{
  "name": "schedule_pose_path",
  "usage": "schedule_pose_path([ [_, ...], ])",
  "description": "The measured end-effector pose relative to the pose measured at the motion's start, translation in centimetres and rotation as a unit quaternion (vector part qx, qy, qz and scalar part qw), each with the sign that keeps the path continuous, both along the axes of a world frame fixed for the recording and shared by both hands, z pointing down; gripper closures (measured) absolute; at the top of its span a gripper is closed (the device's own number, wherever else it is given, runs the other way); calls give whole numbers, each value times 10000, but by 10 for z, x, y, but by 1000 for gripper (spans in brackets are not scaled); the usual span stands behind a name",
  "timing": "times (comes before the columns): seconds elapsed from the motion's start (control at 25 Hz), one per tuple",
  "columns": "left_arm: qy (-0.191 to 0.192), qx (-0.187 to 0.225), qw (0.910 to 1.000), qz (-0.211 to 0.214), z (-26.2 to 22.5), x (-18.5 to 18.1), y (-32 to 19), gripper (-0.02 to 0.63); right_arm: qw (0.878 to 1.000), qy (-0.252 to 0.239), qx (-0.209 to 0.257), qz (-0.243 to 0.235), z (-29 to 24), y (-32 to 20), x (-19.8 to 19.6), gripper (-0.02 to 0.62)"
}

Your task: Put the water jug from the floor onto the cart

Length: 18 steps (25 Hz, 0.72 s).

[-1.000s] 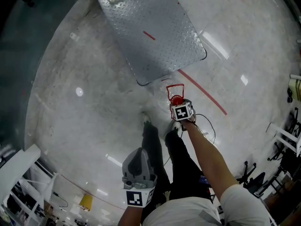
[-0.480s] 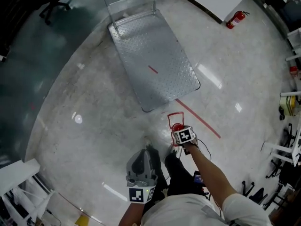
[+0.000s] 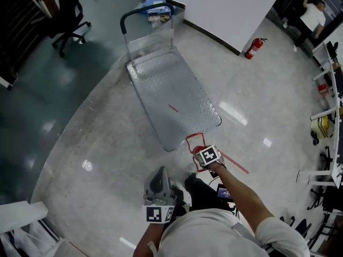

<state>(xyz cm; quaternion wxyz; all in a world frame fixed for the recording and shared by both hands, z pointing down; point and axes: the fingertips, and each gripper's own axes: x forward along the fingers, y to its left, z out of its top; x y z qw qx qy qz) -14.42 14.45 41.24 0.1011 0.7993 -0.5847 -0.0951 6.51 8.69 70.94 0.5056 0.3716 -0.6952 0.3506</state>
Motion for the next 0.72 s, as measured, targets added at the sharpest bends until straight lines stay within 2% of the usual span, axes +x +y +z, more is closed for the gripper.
schedule_pose_path([
  [0.24, -37, 140, 9999, -67, -11, 2, -41, 603, 9988, -161, 448, -116, -20, -76, -17, 301],
  [0.32, -72, 152, 9998, -119, -11, 4, -60, 603, 9981, -283, 507, -199, -20, -100, -26, 301],
  [0.48, -130, 153, 9994, -298, -13, 7, -107, 603, 9982, -187, 411, -395, -15, -143, -30, 301],
  [0.6, -142, 182, 9988, -421, -22, 14, -141, 603, 9958, -153, 662, -615, -15, -188, -33, 301],
  [0.72, -248, 268, 9980, -524, -30, 21, -169, 603, 9954, -217, 658, -665, -13, -218, -35, 301],
])
